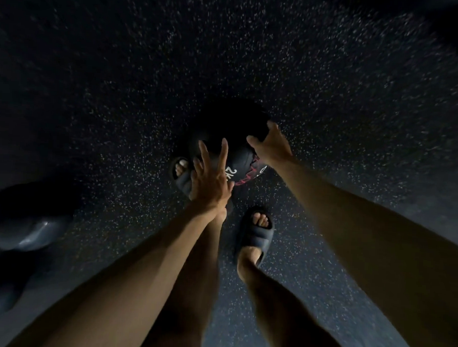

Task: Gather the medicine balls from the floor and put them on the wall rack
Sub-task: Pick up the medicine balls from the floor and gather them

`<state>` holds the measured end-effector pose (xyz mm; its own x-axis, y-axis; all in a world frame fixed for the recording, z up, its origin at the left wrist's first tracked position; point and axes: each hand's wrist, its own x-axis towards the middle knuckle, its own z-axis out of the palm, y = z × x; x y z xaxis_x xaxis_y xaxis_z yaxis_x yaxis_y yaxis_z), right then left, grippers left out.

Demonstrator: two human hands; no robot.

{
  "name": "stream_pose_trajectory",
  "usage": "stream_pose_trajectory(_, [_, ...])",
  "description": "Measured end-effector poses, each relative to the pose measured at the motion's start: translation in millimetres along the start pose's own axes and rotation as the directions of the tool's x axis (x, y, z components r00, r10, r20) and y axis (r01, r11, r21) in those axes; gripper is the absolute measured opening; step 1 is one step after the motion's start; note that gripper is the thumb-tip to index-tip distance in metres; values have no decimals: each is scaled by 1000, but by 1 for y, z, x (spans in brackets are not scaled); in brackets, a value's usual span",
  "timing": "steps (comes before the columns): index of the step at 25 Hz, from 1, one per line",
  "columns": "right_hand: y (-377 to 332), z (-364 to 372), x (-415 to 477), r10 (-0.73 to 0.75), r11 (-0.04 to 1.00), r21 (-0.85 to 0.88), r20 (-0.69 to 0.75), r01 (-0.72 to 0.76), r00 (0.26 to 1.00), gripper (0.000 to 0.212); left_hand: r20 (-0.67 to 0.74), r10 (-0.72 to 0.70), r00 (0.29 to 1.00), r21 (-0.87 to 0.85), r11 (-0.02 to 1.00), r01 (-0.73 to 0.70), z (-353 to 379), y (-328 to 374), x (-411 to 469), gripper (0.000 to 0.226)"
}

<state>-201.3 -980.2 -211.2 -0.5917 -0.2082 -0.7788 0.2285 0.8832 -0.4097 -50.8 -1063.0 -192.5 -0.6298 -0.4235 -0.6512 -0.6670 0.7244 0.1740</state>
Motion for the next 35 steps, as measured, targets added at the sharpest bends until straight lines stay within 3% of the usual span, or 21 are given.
stream_pose_trajectory(3, [7, 0, -20, -68, 998, -16, -15, 68, 998, 69, 44, -45, 998, -62, 997, 48, -45, 11, 59, 96])
stream_pose_trajectory(8, [-6, 23, -32, -45, 984, -162, 199, 79, 979, 99, 114, -43, 993, -27, 999, 46, -124, 10, 156, 70])
stream_pose_trajectory(12, [-58, 22, -3, 17, 997, -72, 159, -5, 987, 109, 88, 43, 995, -41, 998, -39, -143, -9, 166, 70])
stream_pose_trajectory(18, [-123, -31, 70, 126, 987, -111, 89, -116, 988, 96, 92, 117, 989, -63, 992, -112, -138, -26, 152, 96])
stream_pose_trajectory(22, [-143, -77, 138, 96, 978, -191, 55, -84, 994, 88, 77, 96, 992, -145, 986, -85, -151, -5, 180, 104])
stream_pose_trajectory(26, [-160, -112, 195, 109, 987, -123, 56, -101, 993, 80, 59, 38, 998, -153, 988, -29, -183, 31, 230, 100])
stream_pose_trajectory(30, [-176, -147, 211, 55, 998, -40, -79, -58, 995, 60, 66, 66, 996, -110, 992, -59, -222, 60, 296, 99])
stream_pose_trajectory(35, [-169, -177, 196, -90, 996, -23, -96, 89, 991, 65, -39, -80, 996, -251, 966, 68, -258, 136, 367, 82])
